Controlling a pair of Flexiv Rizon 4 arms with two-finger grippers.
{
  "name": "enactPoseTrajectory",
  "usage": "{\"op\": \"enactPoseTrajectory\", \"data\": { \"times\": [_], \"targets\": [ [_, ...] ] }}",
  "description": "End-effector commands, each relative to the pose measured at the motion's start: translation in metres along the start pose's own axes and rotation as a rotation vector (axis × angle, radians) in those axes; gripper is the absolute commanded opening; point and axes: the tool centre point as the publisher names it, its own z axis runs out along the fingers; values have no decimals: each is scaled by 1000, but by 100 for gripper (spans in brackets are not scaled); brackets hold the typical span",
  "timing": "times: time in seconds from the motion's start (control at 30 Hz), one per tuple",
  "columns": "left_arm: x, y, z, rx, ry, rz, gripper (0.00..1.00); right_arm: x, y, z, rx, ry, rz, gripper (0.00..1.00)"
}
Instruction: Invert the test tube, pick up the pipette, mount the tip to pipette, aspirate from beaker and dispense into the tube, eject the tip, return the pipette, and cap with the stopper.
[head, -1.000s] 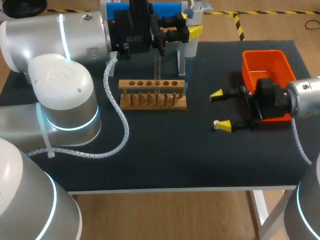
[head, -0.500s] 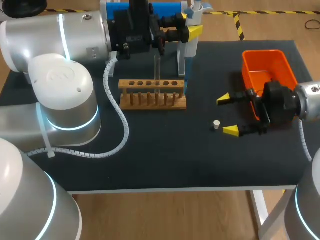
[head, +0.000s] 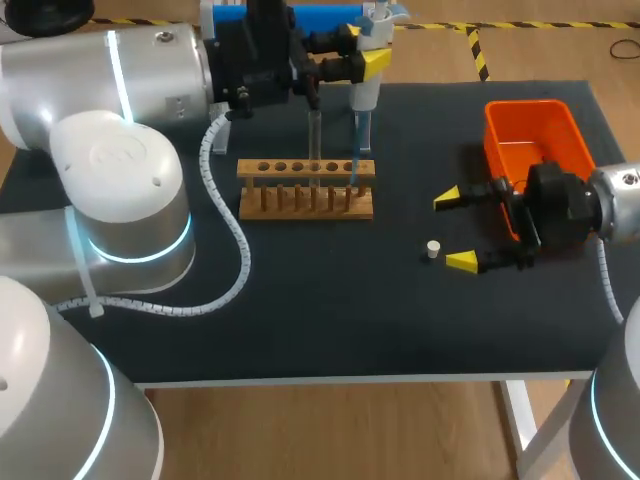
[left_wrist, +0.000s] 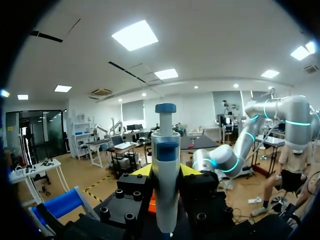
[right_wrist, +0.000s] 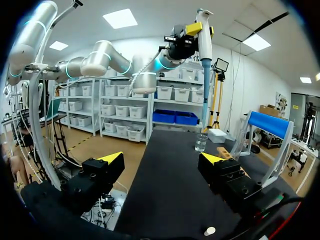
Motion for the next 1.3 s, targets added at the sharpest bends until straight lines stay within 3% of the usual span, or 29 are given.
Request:
{"op": "enactPoseTrajectory", "data": {
  "times": [0.03,0.6,0.77,1.3],
  "targets": [
    [-9,3,-46,-13,-21,3,0,1,1,-1,3,0,0,100],
    [-86,29,-170,-23,-226,44,0,1,1,-1,3,0,0,100],
    [-106,38,-206,9,-293,58,0,1,1,-1,3,0,0,100],
    [-150,75,-261,22,-385,54,0,1,1,-1,3,0,0,100]
  ]
}}
